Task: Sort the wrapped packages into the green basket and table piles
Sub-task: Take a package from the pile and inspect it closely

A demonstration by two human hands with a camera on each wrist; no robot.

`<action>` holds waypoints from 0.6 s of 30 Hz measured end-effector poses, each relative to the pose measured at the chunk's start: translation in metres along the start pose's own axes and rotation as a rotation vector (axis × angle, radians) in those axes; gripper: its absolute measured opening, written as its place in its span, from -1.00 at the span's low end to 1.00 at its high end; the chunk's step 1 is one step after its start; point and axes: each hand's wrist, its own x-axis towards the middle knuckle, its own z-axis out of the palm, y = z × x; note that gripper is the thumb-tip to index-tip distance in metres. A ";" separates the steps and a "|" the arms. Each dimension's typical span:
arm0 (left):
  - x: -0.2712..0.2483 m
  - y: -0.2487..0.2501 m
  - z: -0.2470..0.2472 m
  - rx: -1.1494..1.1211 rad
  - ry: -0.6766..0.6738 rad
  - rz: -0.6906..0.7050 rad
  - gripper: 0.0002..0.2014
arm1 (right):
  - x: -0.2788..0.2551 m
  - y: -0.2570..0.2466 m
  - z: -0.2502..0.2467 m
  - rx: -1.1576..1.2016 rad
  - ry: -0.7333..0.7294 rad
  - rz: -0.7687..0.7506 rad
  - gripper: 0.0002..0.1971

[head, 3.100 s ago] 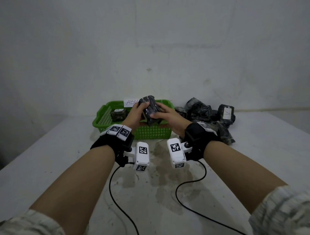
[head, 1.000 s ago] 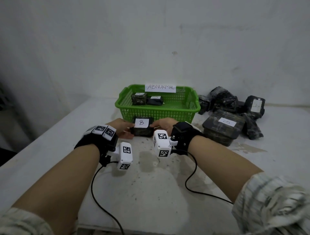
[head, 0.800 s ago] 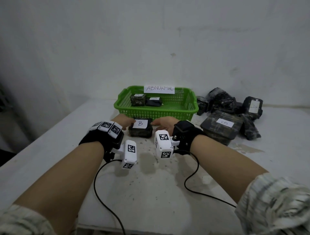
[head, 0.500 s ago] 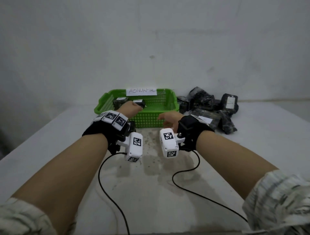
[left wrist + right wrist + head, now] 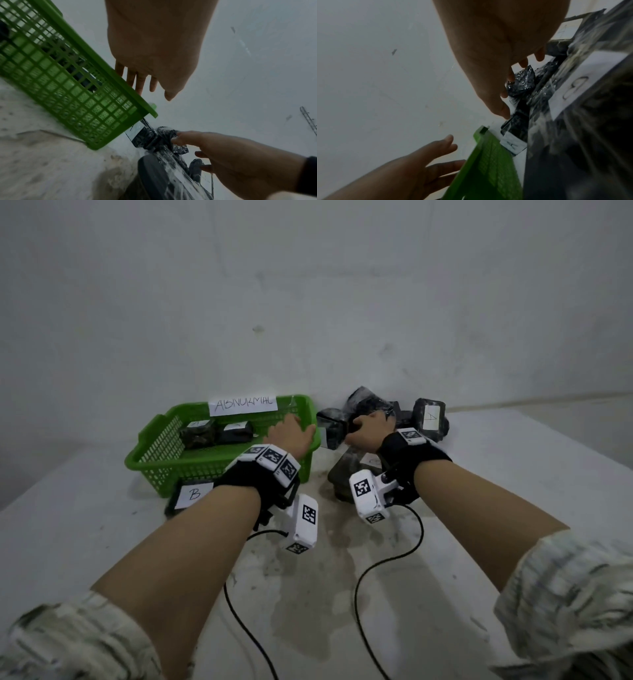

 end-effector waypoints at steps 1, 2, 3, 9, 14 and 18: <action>0.005 0.004 0.004 -0.022 -0.023 -0.003 -0.45 | 0.007 0.004 -0.002 -0.007 0.009 0.006 -0.34; 0.011 0.007 0.008 -0.037 -0.044 -0.010 -0.42 | 0.015 0.007 -0.004 -0.011 0.025 0.018 -0.32; 0.016 0.011 0.012 -0.048 -0.064 -0.019 -0.39 | 0.023 0.009 -0.006 -0.021 0.046 0.023 -0.31; 0.042 0.022 0.037 -0.011 -0.186 -0.005 -0.26 | 0.071 0.018 -0.013 -0.054 0.194 -0.004 -0.29; 0.053 0.023 0.046 0.054 -0.245 -0.018 -0.28 | 0.100 0.025 -0.012 -0.060 0.144 -0.028 -0.21; 0.056 0.024 0.047 0.033 -0.250 -0.036 -0.29 | 0.114 0.023 -0.017 -0.159 0.040 -0.054 -0.17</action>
